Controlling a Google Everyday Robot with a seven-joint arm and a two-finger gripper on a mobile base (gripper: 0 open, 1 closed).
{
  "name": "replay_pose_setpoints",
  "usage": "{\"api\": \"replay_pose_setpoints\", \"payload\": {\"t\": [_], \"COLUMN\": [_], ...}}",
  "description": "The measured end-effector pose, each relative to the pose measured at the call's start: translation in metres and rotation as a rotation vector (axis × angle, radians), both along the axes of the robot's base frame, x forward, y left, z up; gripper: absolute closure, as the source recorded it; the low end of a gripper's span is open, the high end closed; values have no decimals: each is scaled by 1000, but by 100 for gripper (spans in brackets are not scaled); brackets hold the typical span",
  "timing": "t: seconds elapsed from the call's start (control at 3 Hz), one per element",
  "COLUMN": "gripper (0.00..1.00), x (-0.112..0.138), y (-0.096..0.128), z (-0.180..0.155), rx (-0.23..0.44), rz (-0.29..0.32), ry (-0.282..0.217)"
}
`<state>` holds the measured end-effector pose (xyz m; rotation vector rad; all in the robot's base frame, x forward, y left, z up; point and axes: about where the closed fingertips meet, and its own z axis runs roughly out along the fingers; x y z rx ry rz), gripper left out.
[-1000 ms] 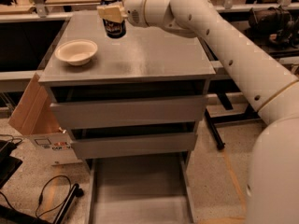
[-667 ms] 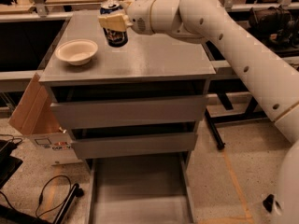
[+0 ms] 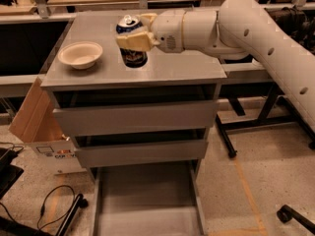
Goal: Place pepsi can into bottom drawer
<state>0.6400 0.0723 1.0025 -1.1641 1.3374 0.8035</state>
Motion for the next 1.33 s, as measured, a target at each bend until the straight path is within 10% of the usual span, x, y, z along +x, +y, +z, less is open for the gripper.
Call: {"api": "replay_pose_setpoints", "payload": {"t": [0.33,1.33], "gripper": [100,100], "x": [-41,-81], "y": [-50,-71], "z": [-11,-77], "rx": [1,-3], "rz": [-25,4], "ry": [-8,36]}}
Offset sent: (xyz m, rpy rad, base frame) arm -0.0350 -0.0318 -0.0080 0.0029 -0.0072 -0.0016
